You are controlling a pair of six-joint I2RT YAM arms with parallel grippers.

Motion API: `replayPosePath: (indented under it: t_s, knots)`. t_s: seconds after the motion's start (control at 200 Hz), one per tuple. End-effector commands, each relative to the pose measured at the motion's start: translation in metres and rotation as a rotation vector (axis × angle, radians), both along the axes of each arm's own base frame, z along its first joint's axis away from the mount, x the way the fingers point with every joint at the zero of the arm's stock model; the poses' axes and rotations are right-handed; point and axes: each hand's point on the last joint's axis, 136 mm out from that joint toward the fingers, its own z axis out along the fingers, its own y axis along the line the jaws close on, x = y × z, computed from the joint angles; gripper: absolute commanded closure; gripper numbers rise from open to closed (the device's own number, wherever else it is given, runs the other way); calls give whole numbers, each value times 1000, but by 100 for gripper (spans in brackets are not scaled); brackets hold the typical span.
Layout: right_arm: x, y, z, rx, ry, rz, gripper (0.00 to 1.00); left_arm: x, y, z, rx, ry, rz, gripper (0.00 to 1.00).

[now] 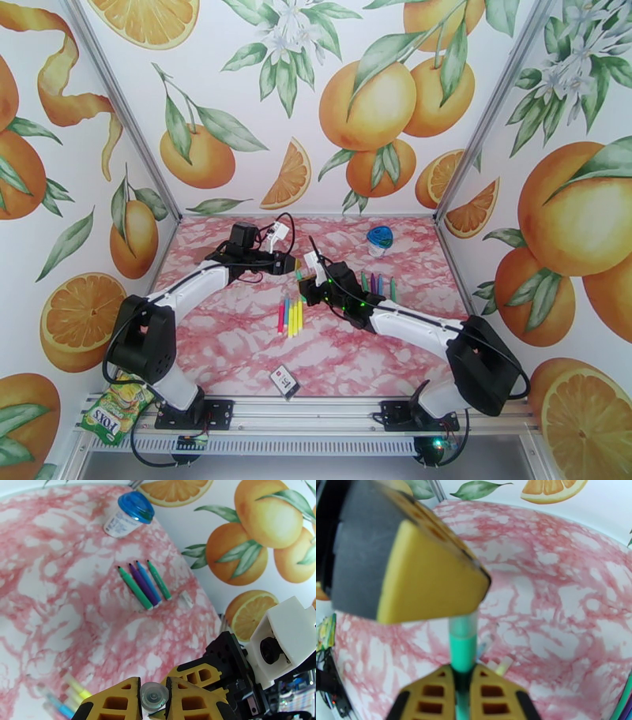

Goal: Open the pen caps

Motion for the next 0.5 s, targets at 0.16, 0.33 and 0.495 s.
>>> replayPosePath:
  t_s: [0.16,0.33,0.495]
  knots:
    - [4,6,27,46,-72,8,79,2,-10,19,-48,-25,-44,90]
    - [6,6,20,37,-64,0,64,2,-11,23,-54,-31,-46,95]
    - [9,10,14,37,-52,4,64,-1,-12,30,-68,-38,-60,97]
